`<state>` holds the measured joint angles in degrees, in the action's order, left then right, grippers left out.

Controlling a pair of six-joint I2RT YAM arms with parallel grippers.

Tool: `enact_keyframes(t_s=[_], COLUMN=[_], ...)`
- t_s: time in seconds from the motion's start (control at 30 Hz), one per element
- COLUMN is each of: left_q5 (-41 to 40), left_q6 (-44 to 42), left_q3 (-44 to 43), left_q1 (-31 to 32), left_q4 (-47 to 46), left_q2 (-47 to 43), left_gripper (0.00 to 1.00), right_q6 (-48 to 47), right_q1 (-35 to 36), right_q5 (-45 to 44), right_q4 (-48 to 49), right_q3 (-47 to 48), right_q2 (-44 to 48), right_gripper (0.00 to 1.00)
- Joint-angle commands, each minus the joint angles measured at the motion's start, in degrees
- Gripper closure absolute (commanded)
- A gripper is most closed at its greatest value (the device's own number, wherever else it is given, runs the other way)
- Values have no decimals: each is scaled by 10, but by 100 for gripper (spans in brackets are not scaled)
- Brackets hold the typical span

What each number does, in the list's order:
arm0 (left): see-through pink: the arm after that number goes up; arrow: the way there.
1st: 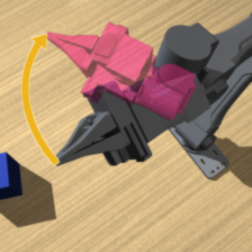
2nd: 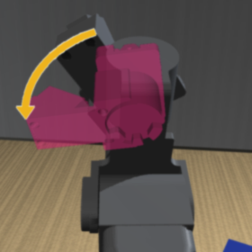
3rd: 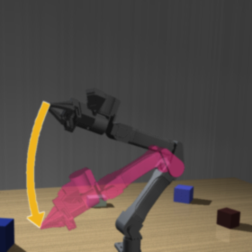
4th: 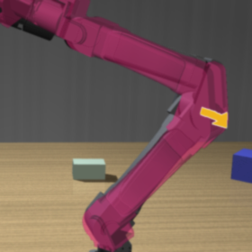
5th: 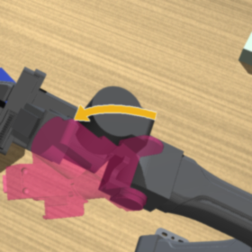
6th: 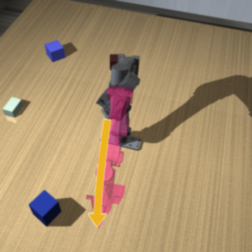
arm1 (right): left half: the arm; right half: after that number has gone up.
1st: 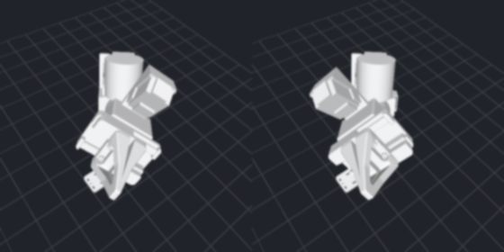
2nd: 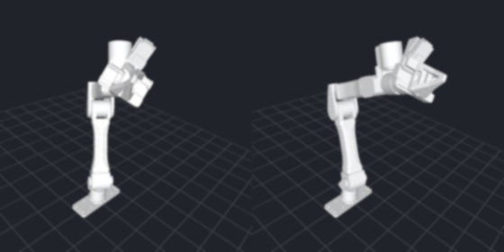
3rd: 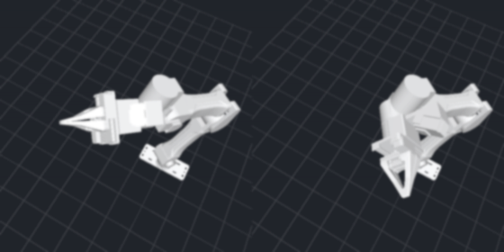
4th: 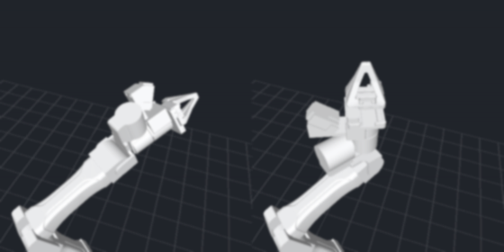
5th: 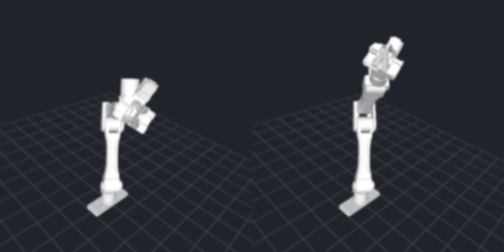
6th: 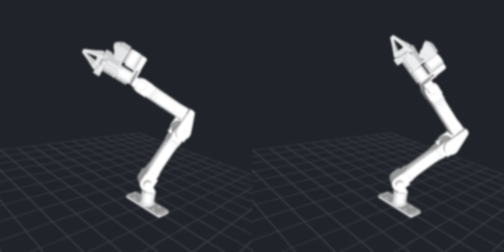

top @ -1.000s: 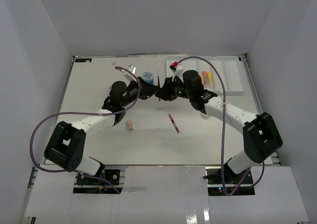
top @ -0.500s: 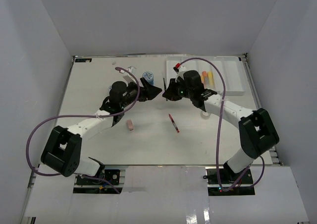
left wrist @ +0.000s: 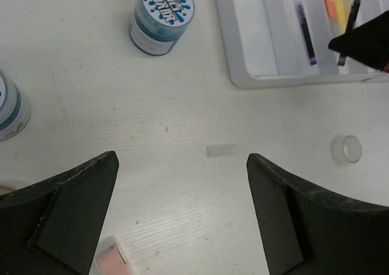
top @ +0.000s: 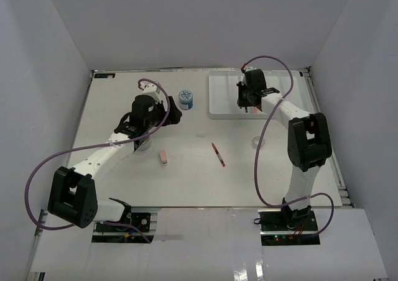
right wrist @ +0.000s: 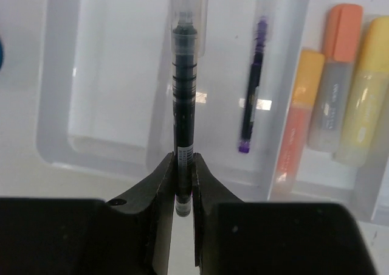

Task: Sort the stationery into containers
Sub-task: Place the pen in the storage box, then pick up the pen from the center of the board.

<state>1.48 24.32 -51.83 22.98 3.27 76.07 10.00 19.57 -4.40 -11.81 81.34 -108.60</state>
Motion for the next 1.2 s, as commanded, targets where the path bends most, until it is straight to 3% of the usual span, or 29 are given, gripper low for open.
enact_keyframes(t_s=[0.0,0.23,0.53,0.63,0.83,1.17], left_q5=[-36,-36,-26,-22,-22,-26], left_q6=[-36,-44,-41,-35,-28,-17], left_q3=[18,11,10,9,8,4], left_q1=[0,0,0,0,0,0], left_q4=[25,37,39,40,45,57], left_q2=[-8,3,4,4,6,-2], left_gripper=[2,2,2,2,2,2], right_q6=[-24,-26,-25,-34,-41,-18], right_q1=[-20,-35,-36,-31,5,153], right_q5=[-32,-25,-7,-4,4,-25], right_q4=[-38,-56,-66,-63,-40,-37], right_q3=[70,155,155,137,24,-213], right_q2=[-56,-139,-108,-59,65,210], right_gripper=[91,86,54,49,44,43])
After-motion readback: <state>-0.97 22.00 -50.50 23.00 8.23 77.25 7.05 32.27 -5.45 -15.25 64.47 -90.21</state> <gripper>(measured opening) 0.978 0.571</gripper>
